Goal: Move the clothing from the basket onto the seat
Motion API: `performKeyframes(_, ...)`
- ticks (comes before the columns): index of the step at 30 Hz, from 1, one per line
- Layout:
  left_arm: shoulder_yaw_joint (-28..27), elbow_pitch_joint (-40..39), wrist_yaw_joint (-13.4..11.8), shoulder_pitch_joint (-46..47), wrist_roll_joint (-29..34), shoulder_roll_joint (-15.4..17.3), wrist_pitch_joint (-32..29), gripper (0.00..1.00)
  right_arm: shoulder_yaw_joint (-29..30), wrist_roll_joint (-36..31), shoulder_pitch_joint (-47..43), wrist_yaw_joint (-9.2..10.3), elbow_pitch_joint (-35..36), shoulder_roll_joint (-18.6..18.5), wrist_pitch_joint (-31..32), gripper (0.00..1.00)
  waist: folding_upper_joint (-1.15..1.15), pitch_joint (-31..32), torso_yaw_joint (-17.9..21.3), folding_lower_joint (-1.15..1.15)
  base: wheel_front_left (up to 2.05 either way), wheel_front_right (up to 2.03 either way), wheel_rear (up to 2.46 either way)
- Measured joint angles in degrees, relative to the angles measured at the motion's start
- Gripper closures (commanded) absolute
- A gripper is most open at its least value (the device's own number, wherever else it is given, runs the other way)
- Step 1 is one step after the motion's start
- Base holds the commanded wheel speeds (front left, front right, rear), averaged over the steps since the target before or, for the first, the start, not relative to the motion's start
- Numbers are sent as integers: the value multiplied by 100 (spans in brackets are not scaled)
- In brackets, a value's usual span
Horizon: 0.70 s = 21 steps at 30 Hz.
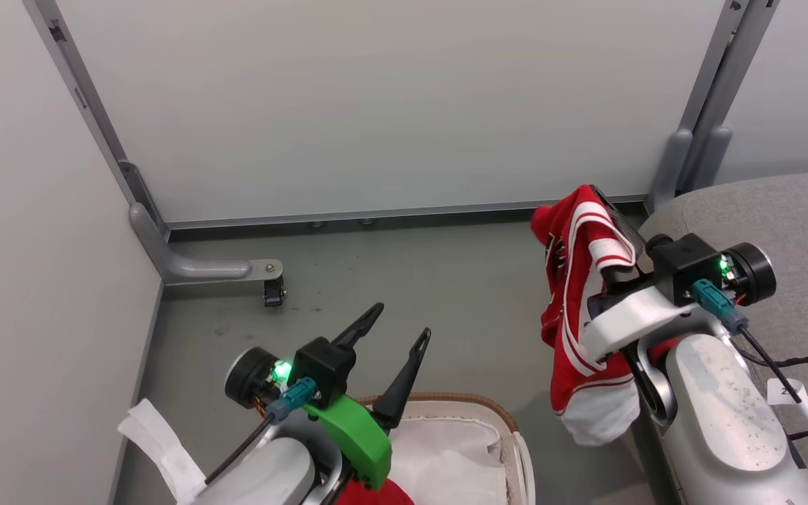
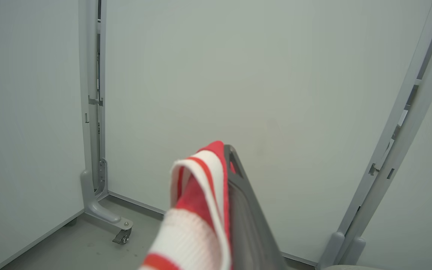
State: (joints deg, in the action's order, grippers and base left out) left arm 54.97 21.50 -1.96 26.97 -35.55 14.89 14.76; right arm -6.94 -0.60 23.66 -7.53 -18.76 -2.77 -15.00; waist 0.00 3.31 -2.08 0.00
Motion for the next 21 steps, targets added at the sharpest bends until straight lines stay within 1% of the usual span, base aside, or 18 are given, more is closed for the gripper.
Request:
performKeyframes(6, -73, 255, 174, -378, -13, -189, 20, 0, 222, -48, -94, 0, 67, -1, 0, 100, 0, -8, 11, 0, 0, 0, 0)
performKeyframes(12, -401, 204, 203, -595, 166, -355, 26, 0, 302, -51, -141, 0, 96, 0, 0, 100, 0, -33, 55, 0, 0, 0, 0)
performKeyframes(21, -723, 233, 347, -752, 512, -539, 27, 0, 298, -51, -140, 0, 103, 1, 0, 100, 0, -76, 103, 0, 0, 0, 0)
